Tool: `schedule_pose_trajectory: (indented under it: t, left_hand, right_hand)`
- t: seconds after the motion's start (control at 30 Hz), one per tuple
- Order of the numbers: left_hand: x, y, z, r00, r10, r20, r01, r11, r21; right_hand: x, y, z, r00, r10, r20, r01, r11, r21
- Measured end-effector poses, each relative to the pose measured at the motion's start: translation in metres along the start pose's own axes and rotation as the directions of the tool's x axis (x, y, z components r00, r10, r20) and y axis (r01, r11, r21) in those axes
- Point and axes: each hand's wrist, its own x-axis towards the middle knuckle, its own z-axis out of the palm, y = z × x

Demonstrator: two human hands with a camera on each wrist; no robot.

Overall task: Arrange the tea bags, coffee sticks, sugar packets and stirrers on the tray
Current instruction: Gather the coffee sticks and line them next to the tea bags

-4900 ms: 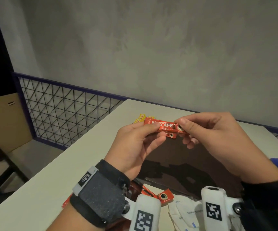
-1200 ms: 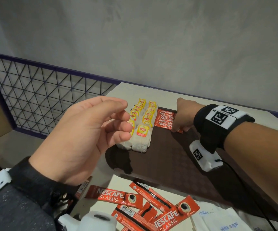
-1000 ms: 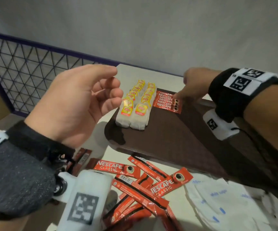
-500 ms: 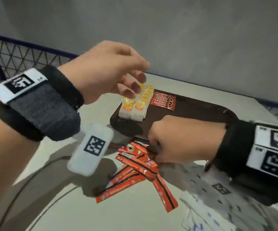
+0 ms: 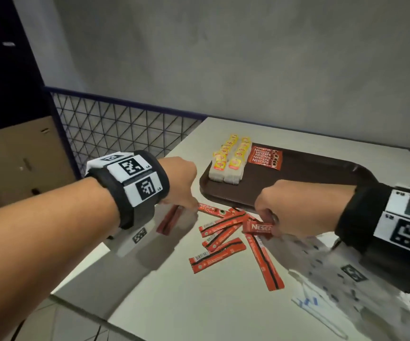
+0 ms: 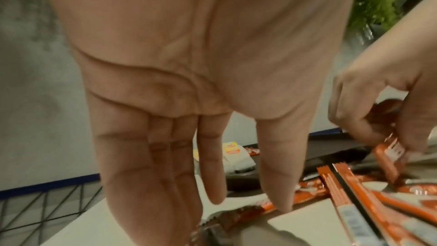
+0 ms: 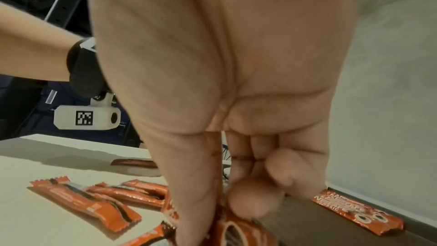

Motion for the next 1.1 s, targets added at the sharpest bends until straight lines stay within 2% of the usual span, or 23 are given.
schedule_pose_trajectory:
  t: [0.1, 0.2, 0.3, 0.43, 0.6, 0.77, 0.83, 0.93, 1.03, 1.1]
  left_hand:
    - [-0.007, 0.001, 0.003, 0.995, -0.077, 0.066, 0.076, 0.997, 0.028]
    - [-0.010, 0.002, 0.007, 0.986, -0.104, 0.130, 0.109, 0.994, -0.030]
    - [-0.011, 0.005, 0.007, 0.990, -0.082, 0.115, 0.085, 0.996, -0.017]
    - [-0.012, 0.013, 0.006, 0.991, -0.074, 0.114, 0.064, 0.994, 0.086]
    - [-0.016, 0.010, 0.001, 0.996, -0.051, 0.072, 0.038, 0.985, 0.168]
    - [-0.020, 0.001, -0.004, 0.989, -0.073, 0.129, 0.073, 0.997, 0.004]
    - [-0.019, 0.000, -0.005, 0.991, -0.063, 0.115, 0.070, 0.996, -0.058]
    - [-0.015, 0.006, -0.005, 0.998, -0.019, 0.059, 0.026, 0.993, -0.119]
    - [-0.011, 0.016, -0.001, 0.998, 0.024, 0.065, -0.010, 0.979, -0.204]
    - [-0.009, 0.022, 0.003, 0.997, 0.059, 0.058, -0.044, 0.973, -0.226]
  right_hand:
    - [-0.013, 0.003, -0.003, 1.000, -0.004, 0.011, 0.004, 1.000, 0.017]
    - [-0.025, 0.004, -0.005, 1.000, 0.027, 0.004, -0.027, 0.998, 0.064]
    - [-0.027, -0.002, -0.008, 0.999, 0.030, -0.022, -0.027, 0.989, 0.148]
    - [-0.010, -0.028, -0.012, 0.997, -0.036, -0.070, 0.051, 0.974, 0.223]
    - [0.015, -0.058, -0.010, 0.991, -0.119, -0.061, 0.122, 0.991, 0.057]
    - [0.014, -0.054, -0.001, 0.988, -0.115, -0.106, 0.121, 0.991, 0.053]
    - [0.010, -0.051, 0.002, 0.983, -0.121, -0.136, 0.131, 0.989, 0.065]
    - [0.007, -0.045, 0.004, 0.972, -0.112, -0.205, 0.138, 0.984, 0.115]
    - [0.002, -0.037, 0.003, 0.951, -0.079, -0.297, 0.138, 0.974, 0.181]
    - [-0.007, -0.027, 0.000, 0.949, -0.063, -0.310, 0.140, 0.963, 0.230]
